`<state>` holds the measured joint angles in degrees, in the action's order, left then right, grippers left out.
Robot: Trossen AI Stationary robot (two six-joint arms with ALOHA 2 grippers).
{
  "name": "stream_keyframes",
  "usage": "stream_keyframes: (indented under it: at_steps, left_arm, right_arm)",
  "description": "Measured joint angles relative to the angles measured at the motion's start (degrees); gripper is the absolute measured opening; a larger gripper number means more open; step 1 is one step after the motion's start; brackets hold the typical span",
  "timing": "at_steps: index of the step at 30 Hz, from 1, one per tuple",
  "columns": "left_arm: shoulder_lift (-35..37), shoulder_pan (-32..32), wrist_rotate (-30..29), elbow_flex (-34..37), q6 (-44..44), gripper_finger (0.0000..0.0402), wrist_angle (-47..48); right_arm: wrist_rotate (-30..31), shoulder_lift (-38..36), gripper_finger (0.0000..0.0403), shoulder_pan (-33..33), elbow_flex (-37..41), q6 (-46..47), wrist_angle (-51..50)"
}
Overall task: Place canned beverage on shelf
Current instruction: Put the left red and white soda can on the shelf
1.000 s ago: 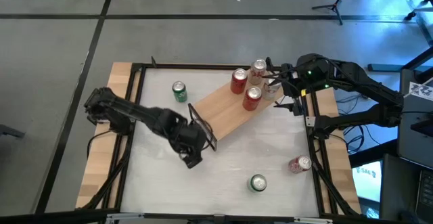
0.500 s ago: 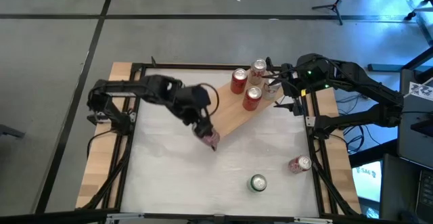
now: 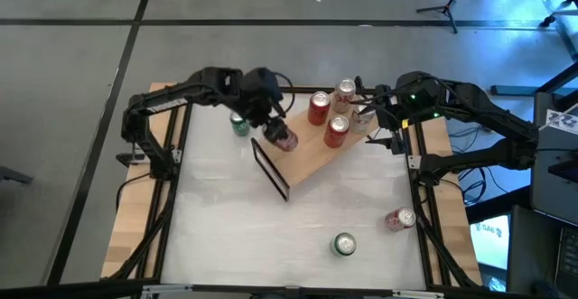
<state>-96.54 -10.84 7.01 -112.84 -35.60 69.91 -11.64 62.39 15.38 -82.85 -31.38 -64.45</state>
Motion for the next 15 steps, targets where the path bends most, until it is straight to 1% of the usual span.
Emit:
stream_keyframes:
  at_steps: [4,8,15]
  left_arm:
    - [-0.6,-3.1,0.0,0.0,4.0,0.0289,0.0]
    - [-1.6,-4.8,0.2,0.0,6.9,0.0289,0.6]
    - [-4.2,-5.5,2.3,0.0,9.1,0.0289,1.9]
  right_arm:
    - [0.0,0.0,0.0379,0.0,0.0,0.0,0.0]
    - [0.0,0.0,0.0379,0.0,0.0,0.0,0.0]
    - [0.0,0.0,0.0379,0.0,0.0,0.0,0.0]
